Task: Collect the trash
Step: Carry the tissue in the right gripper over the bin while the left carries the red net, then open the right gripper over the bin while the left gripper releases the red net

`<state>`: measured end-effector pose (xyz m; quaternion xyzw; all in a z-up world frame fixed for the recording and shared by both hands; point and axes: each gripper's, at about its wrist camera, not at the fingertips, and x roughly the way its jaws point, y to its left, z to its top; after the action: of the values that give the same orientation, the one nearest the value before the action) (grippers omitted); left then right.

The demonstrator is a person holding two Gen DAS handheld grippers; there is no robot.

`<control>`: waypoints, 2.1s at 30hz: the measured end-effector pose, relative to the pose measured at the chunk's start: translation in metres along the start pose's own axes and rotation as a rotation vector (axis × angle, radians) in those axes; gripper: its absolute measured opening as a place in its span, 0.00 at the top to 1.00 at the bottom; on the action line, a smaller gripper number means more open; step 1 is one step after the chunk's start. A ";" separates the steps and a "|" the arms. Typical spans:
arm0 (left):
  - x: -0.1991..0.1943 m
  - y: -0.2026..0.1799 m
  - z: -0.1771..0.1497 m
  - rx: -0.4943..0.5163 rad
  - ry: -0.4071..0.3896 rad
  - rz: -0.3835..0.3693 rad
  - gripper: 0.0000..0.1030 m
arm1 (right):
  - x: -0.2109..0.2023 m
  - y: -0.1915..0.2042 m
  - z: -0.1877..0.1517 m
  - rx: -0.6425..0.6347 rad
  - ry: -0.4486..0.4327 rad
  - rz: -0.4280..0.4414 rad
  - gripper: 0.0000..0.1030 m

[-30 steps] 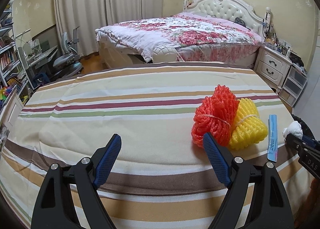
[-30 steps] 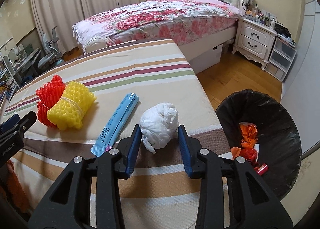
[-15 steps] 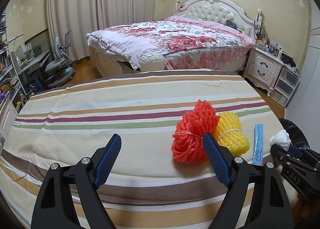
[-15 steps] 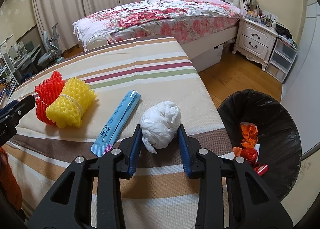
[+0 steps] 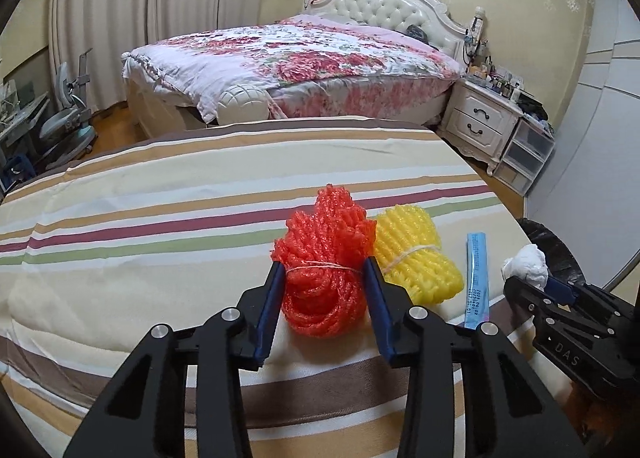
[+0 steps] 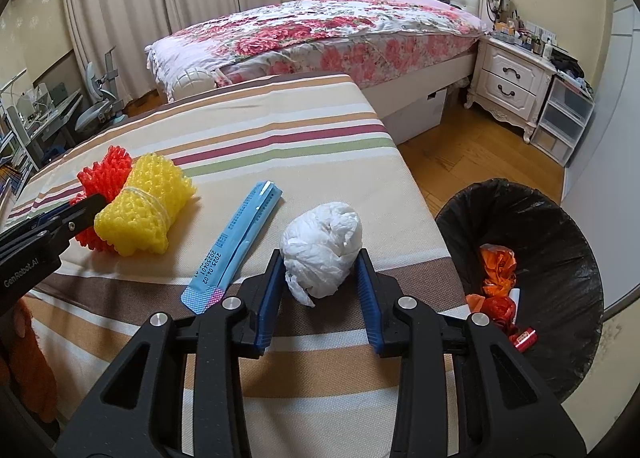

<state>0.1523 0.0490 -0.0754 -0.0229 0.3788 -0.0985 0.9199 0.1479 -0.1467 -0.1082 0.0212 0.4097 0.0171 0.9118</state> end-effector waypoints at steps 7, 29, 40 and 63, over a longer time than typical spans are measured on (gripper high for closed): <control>-0.017 0.007 -0.008 -0.035 -0.015 0.008 0.64 | 0.000 0.000 0.000 -0.001 0.000 0.000 0.70; -0.068 -0.040 -0.014 0.027 -0.120 -0.047 0.64 | -0.061 -0.029 -0.007 0.034 -0.111 -0.050 0.72; -0.067 -0.105 -0.014 0.130 -0.136 -0.132 0.65 | -0.081 -0.082 -0.020 0.111 -0.131 -0.127 0.72; -0.023 -0.226 0.000 0.290 -0.126 -0.241 0.64 | -0.083 -0.173 -0.028 0.230 -0.144 -0.262 0.71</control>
<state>0.0995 -0.1679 -0.0332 0.0587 0.2968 -0.2596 0.9171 0.0747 -0.3228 -0.0742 0.0731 0.3420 -0.1501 0.9247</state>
